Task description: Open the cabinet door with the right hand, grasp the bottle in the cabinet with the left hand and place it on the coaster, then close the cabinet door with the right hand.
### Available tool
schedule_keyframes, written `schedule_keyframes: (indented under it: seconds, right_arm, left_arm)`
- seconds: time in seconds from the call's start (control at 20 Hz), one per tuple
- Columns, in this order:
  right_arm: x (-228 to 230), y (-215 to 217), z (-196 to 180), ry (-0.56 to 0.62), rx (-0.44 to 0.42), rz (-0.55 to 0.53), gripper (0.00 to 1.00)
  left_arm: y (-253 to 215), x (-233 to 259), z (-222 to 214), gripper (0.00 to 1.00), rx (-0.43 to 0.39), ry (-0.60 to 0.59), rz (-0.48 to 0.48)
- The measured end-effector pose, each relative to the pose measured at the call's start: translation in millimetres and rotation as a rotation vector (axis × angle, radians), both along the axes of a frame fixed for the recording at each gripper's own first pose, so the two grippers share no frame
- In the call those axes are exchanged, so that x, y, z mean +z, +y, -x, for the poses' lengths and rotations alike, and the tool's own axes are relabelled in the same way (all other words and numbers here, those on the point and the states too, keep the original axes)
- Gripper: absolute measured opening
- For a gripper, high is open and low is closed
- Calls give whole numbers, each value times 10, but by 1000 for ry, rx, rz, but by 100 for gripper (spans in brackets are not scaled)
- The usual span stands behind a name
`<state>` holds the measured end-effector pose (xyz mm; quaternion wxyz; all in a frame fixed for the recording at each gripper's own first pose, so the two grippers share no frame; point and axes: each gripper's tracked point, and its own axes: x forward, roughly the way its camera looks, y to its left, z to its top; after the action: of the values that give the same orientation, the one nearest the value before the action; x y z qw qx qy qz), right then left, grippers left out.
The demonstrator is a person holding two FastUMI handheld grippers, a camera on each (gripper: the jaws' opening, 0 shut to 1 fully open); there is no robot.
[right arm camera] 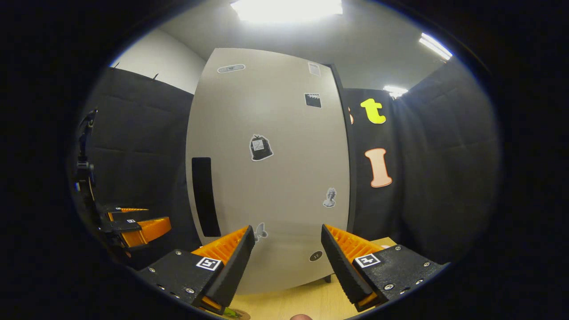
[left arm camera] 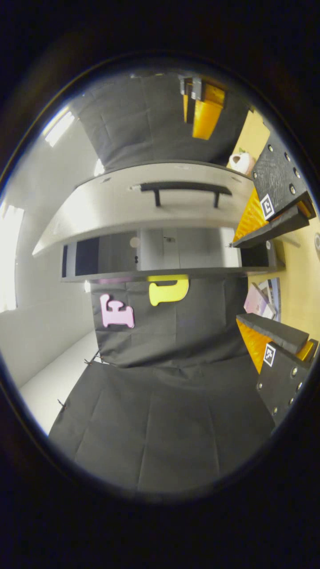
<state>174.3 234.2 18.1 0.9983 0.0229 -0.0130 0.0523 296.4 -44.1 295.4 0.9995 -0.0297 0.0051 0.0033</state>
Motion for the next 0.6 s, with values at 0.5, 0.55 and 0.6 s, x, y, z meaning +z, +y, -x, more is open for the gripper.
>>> schedule_keyframes:
  seconds: [0.5, 0.55, 0.6]
  right_arm:
    - [-40, -88, -77, 31, 11, -24, 95]
    - [-44, -117, -83, 31, 4, -25, 94]
    - [-48, -138, -80, 32, 3, -31, 94]
  left_arm:
    - [-1041, 426, -38, 84, -63, -91, 0]
    - [-1123, 425, -12, 85, -72, -86, 15]
    - [-1180, 405, 1, 89, -74, -79, 28]
